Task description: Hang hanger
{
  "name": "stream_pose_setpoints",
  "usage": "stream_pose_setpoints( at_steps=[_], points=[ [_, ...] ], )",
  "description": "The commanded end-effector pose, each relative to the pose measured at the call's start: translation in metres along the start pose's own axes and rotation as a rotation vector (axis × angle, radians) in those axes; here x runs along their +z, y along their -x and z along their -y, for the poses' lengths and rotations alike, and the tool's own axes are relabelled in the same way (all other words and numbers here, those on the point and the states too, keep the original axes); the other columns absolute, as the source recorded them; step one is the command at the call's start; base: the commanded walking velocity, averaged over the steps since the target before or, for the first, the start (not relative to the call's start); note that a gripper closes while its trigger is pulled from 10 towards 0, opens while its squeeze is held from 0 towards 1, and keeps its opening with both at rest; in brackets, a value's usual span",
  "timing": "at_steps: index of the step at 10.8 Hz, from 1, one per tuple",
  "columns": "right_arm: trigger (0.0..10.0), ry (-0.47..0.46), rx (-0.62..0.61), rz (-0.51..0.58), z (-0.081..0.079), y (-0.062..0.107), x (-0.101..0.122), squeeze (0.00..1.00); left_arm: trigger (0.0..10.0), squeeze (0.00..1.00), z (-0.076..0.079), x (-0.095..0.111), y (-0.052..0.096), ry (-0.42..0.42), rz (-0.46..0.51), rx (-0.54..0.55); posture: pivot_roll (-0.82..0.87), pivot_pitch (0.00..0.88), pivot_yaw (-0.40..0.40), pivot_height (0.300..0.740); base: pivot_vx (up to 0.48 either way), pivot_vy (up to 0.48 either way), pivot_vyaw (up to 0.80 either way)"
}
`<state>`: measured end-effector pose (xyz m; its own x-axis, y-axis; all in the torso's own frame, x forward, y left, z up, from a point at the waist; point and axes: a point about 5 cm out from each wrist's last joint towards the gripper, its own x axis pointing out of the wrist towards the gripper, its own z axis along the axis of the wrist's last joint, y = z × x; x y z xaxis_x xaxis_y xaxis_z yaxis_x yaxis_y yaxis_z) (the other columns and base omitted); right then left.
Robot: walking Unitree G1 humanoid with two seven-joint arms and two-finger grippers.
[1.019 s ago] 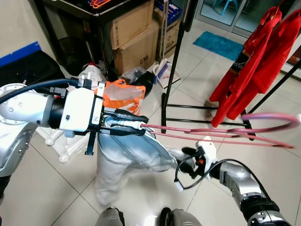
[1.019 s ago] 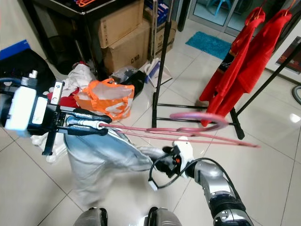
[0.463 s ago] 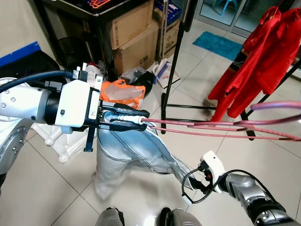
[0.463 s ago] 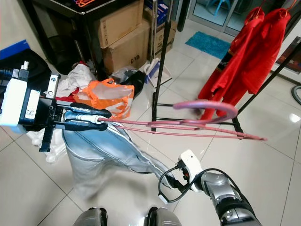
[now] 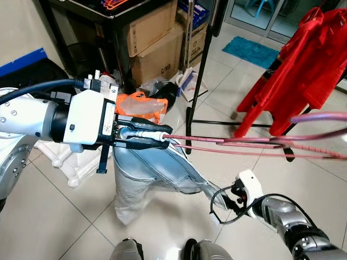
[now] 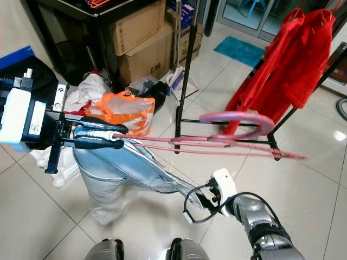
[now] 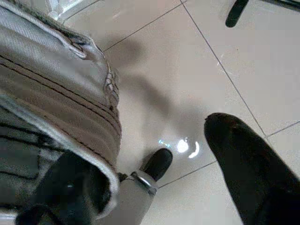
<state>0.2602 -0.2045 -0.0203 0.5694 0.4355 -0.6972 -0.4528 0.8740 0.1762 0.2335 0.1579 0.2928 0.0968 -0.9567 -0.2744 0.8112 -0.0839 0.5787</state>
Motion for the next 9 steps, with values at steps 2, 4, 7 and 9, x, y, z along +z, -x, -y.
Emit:
stream_pose_setpoints(
  at_steps=[2,4,7,9],
  points=[
    [0.0,-0.05,-0.049,-0.063,0.006,0.006,-0.019,0.0,10.0,0.0,-0.007,0.018,0.013,-0.099,0.01,0.08,0.15,0.154,-0.065,0.74,0.0,0.0,0.0],
    [0.0,-0.041,-0.062,-0.064,0.011,0.009,-0.018,0.0,10.0,0.0,-0.007,0.015,0.017,-0.104,-0.015,0.111,0.14,0.152,-0.087,0.74,0.0,0.0,0.0],
    [0.0,-0.028,-0.079,-0.053,0.018,0.013,-0.012,0.0,10.0,0.0,-0.006,0.012,0.022,-0.105,-0.041,0.137,0.13,0.147,-0.101,0.74,0.0,0.0,0.0],
    [0.0,-0.037,-0.092,-0.021,0.024,0.016,-0.004,0.0,10.0,0.0,-0.005,0.008,0.025,-0.099,-0.062,0.17,0.12,0.139,-0.114,0.74,0.0,0.0,0.0]
  ],
)
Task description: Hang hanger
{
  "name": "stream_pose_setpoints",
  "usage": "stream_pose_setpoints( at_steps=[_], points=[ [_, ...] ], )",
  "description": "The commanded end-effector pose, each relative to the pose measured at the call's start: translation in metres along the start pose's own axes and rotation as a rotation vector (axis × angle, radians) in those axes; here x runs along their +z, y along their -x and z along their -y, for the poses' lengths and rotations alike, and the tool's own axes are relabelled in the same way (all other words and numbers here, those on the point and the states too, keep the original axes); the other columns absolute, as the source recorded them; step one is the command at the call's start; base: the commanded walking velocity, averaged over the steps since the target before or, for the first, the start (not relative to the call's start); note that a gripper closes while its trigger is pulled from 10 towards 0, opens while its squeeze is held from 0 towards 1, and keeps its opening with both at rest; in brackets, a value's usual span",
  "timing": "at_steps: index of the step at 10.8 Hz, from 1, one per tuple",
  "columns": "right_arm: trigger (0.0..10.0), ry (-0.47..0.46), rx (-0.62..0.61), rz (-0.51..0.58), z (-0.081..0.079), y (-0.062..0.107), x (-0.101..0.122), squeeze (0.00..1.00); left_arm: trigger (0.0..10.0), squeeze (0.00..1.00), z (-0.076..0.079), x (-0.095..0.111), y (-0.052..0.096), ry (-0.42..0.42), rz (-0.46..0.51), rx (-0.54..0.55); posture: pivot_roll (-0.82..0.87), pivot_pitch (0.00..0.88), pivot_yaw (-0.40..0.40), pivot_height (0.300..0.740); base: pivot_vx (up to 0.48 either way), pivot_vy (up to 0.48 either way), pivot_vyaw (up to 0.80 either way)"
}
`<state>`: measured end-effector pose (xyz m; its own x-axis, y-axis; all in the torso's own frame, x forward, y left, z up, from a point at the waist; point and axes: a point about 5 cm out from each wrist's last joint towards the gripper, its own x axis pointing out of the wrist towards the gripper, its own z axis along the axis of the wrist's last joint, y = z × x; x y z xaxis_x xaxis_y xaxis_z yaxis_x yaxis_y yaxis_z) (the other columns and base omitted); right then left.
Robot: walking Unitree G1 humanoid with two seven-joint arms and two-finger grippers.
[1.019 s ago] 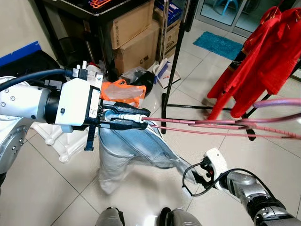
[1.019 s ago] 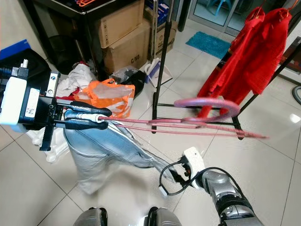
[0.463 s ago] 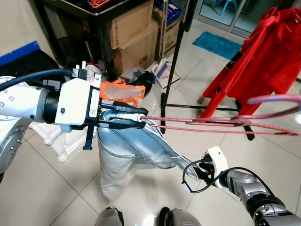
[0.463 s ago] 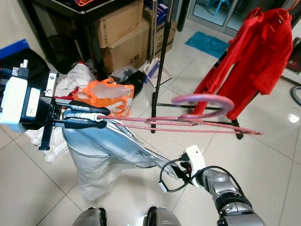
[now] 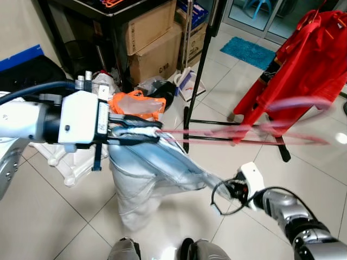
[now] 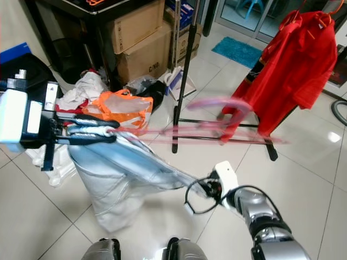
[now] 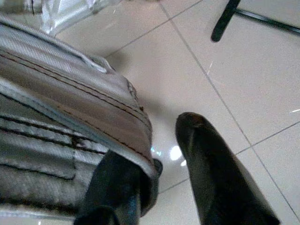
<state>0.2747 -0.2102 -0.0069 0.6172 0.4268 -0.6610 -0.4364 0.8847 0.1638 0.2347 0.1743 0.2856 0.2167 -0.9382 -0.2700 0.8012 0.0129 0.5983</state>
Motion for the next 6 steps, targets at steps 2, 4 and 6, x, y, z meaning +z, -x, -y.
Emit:
stream_pose_setpoints(
  at_steps=[2,4,6],
  points=[
    [0.0,-0.082,-0.095,-0.009,0.026,0.019,-0.006,0.0,10.0,0.0,-0.008,0.008,0.018,-0.079,-0.015,0.117,0.11,0.13,-0.119,0.74,0.0,0.0,0.0],
    [0.0,-0.223,-0.126,0.174,0.048,0.034,0.03,0.0,10.0,0.0,-0.012,-0.02,0.04,-0.047,-0.055,0.326,0.1,0.125,-0.119,0.74,0.0,0.0,0.0],
    [0.0,-0.243,-0.061,0.298,0.054,0.043,0.064,0.0,10.0,0.0,-0.005,-0.038,0.052,0.025,-0.084,0.407,0.1,0.118,-0.112,0.74,0.0,0.0,0.0]
  ],
)
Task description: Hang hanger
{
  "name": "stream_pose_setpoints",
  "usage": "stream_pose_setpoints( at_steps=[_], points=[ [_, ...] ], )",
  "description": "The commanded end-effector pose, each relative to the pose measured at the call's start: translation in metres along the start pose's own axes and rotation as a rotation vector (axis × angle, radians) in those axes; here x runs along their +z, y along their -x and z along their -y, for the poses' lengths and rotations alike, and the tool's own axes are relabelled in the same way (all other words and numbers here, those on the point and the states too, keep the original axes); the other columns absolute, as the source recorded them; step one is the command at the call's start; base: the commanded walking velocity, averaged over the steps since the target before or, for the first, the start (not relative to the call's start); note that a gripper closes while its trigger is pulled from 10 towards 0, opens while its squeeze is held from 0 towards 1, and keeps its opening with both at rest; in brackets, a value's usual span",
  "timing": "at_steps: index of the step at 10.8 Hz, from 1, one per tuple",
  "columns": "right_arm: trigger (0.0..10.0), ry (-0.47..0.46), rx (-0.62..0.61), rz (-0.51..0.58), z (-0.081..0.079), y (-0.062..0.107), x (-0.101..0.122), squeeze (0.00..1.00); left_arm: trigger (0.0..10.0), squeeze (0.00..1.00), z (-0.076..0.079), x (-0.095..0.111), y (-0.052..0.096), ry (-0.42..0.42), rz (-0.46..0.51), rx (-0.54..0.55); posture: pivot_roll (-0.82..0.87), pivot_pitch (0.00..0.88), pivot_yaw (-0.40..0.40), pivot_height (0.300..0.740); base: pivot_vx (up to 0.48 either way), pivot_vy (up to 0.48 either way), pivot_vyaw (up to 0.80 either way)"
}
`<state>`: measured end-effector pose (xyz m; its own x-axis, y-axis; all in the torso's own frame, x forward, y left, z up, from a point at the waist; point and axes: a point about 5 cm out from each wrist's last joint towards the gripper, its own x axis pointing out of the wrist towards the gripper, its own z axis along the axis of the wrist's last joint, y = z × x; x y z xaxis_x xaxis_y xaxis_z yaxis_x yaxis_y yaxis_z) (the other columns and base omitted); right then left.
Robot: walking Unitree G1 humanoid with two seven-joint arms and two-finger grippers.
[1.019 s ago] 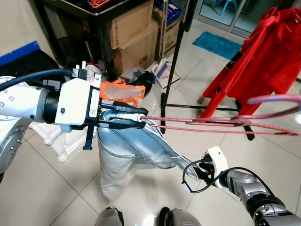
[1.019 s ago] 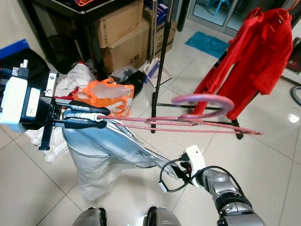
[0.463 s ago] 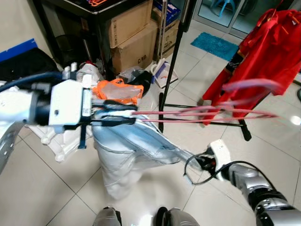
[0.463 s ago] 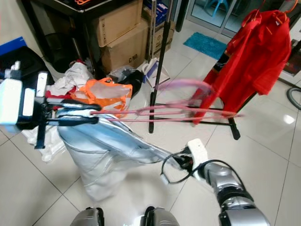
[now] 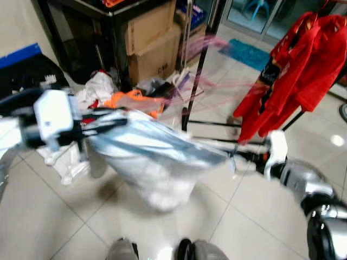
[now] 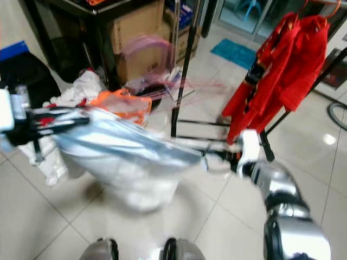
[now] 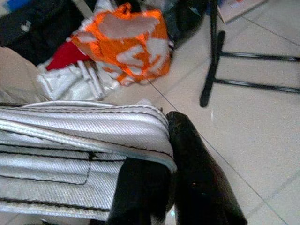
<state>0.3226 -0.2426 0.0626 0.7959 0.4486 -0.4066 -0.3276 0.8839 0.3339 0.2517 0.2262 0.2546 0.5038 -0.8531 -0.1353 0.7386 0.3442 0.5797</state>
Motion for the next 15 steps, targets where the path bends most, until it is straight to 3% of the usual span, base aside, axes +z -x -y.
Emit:
stream_pose_setpoints(
  at_steps=[1,3,6,8,10,13,15],
  points=[
    [0.0,-0.037,-0.064,0.036,0.018,0.017,0.01,0.0,10.0,0.0,-0.011,0.006,0.017,-0.075,-0.009,0.119,0.09,0.115,-0.111,0.74,0.0,0.0,0.0],
    [0.0,-0.098,-0.125,0.113,0.025,0.023,0.053,0.0,10.0,0.0,0.005,0.0,0.022,-0.018,0.045,0.145,0.09,0.105,-0.102,0.74,0.0,0.0,0.0],
    [0.0,-0.112,-0.285,0.186,0.037,0.032,0.08,0.0,10.0,0.0,0.028,-0.006,0.019,0.037,0.069,0.132,0.09,0.1,-0.1,0.74,0.0,0.0,0.0],
    [0.0,-0.156,-0.332,0.277,0.037,0.035,0.104,0.0,10.0,0.0,0.033,-0.005,0.019,0.054,0.085,0.17,0.09,0.096,-0.105,0.74,0.0,0.0,0.0],
    [0.0,-0.245,-0.315,0.384,0.033,0.037,0.126,0.0,10.0,0.0,0.043,-0.011,0.023,0.074,0.051,0.169,0.1,0.093,-0.114,0.74,0.0,0.0,0.0],
    [0.0,-0.263,-0.231,0.481,0.016,0.031,0.155,0.0,10.0,0.0,0.049,-0.023,0.02,0.113,-0.02,0.142,0.1,0.092,-0.112,0.74,0.0,0.0,0.0],
    [0.0,-0.303,-0.211,0.526,0.015,0.036,0.167,0.0,10.0,0.0,0.049,-0.026,0.024,0.143,-0.031,0.143,0.1,0.094,-0.111,0.74,0.0,0.0,0.0]
  ],
)
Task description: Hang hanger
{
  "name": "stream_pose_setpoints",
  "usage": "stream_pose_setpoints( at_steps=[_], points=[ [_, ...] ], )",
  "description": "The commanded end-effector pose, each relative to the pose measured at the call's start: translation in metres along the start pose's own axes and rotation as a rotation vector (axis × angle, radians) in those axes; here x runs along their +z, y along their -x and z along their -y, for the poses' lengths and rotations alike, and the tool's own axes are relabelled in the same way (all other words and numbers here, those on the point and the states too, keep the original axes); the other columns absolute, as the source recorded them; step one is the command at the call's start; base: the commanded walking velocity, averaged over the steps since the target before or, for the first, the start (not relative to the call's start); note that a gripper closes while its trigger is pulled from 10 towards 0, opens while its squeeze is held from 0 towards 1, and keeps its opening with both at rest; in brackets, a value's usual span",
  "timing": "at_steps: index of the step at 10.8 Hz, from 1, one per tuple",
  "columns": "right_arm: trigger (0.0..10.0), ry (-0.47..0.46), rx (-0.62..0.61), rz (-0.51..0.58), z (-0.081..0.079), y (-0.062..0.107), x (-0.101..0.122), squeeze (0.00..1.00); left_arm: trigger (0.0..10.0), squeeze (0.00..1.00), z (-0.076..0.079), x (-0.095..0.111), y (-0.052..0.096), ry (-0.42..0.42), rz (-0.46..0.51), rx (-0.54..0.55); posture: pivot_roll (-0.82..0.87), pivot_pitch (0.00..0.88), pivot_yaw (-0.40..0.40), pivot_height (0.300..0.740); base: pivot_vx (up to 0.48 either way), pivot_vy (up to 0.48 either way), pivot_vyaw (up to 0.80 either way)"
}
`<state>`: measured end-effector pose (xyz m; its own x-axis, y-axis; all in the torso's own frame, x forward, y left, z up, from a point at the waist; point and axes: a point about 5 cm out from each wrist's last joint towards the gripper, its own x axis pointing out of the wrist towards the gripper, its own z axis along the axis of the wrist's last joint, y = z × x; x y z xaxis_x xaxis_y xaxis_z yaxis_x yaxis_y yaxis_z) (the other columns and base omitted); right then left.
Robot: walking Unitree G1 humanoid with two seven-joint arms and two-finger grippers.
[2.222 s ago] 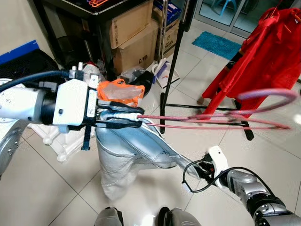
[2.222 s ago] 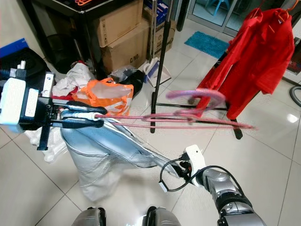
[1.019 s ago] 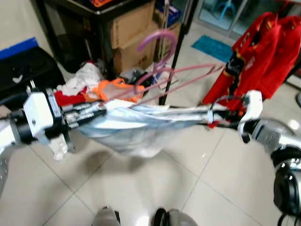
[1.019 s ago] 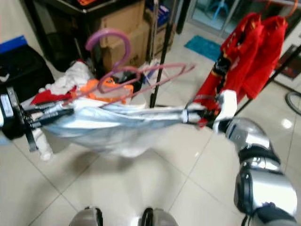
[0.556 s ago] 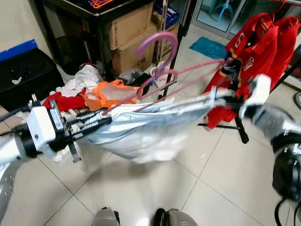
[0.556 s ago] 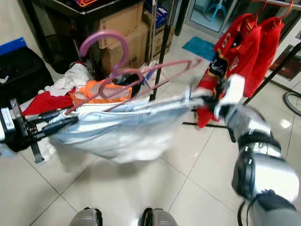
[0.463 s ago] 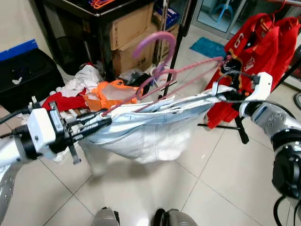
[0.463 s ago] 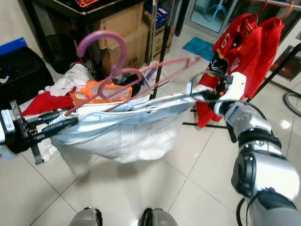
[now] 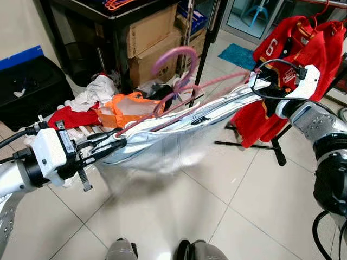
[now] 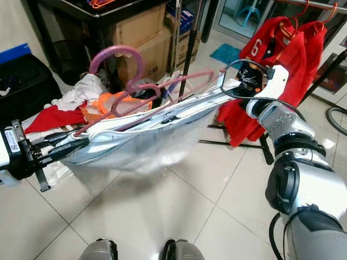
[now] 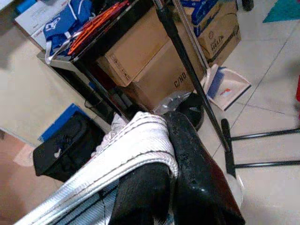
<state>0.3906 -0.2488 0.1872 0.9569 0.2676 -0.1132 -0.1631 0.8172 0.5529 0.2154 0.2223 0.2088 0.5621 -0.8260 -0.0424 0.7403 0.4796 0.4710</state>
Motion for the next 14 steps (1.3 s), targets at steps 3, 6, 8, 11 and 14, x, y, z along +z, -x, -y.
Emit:
stream_pose_setpoints(
  at_steps=[3,6,8,11,14],
  points=[
    [0.0,0.009,-0.092,0.157,0.013,0.017,0.045,0.0,10.0,0.0,0.005,-0.014,0.009,0.001,-0.127,-0.018,0.09,0.093,-0.113,0.74,0.0,0.0,0.0],
    [0.0,0.009,-0.043,0.143,0.005,0.012,0.042,0.0,10.0,0.0,0.003,-0.025,0.008,-0.018,-0.225,0.016,0.09,0.085,-0.11,0.74,0.0,0.0,0.0],
    [0.0,0.001,-0.016,0.139,0.001,0.009,0.04,0.0,10.0,0.0,-0.003,-0.033,0.008,-0.067,-0.324,0.068,0.09,0.081,-0.109,0.74,0.0,0.0,0.0],
    [0.0,-0.021,0.01,0.143,-0.004,0.007,0.039,0.0,10.0,0.0,0.011,-0.041,0.001,-0.118,-0.352,-0.006,0.09,0.087,-0.115,0.74,0.0,0.0,0.0],
    [0.0,-0.062,0.064,0.162,-0.009,0.006,0.042,0.0,10.0,0.0,0.004,-0.049,-0.007,-0.275,-0.428,0.086,0.09,0.087,-0.123,0.74,0.0,0.0,0.0]
  ],
)
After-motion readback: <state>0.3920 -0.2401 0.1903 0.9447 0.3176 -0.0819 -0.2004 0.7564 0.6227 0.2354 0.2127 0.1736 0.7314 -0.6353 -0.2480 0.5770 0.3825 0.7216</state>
